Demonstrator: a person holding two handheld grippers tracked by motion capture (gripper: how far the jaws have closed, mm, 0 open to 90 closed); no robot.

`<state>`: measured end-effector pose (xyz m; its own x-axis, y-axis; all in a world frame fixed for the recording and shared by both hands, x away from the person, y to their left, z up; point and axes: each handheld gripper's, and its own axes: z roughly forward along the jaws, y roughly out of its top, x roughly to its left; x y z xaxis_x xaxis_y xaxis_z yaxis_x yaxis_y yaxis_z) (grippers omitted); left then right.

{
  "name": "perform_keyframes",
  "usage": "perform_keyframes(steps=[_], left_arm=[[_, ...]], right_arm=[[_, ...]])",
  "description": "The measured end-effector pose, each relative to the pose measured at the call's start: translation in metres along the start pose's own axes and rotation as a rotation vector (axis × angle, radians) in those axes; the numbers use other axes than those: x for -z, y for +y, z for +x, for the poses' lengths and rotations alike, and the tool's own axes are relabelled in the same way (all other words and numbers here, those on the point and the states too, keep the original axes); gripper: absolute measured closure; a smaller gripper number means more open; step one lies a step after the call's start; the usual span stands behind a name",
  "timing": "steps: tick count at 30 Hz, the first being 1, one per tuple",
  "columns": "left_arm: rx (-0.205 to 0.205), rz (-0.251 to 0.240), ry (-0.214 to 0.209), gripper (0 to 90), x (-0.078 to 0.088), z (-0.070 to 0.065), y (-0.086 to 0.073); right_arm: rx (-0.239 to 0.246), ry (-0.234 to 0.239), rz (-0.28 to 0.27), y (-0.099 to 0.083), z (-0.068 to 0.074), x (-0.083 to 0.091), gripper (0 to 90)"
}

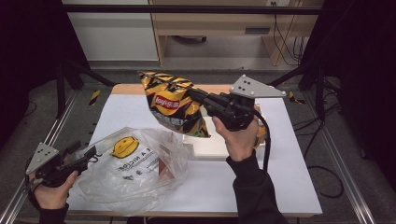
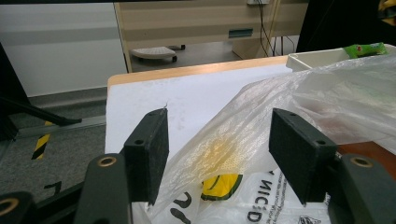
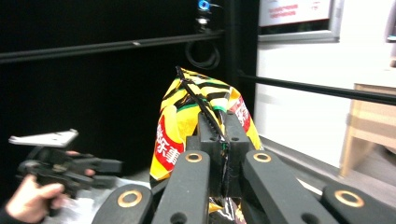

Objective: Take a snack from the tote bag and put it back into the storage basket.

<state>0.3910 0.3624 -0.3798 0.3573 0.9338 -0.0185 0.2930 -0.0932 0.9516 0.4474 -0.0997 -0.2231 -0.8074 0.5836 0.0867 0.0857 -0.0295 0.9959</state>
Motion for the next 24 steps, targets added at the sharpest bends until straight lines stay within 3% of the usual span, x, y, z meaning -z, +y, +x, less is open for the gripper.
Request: perform_keyframes(steps=[7,13,24], left_arm=[[-0.003,0.000,0.001,37.6,0.000,-0.001,0.000],[-0.003,-0.001,0.001,37.6,0.000,-0.001,0.000],[-0.003,-0.003,0.002,37.6,0.000,-0.001,0.000]], right_arm=[[-0.013,-0.088,0.041,-0.021,-0.038,0.015,90.0],[-0.058,-0.145,0.065,-0.042,-0.064,0.025,90.0],[-0.098,-0.173,0.123,-0.074,-0.090,0.016,90.0]])
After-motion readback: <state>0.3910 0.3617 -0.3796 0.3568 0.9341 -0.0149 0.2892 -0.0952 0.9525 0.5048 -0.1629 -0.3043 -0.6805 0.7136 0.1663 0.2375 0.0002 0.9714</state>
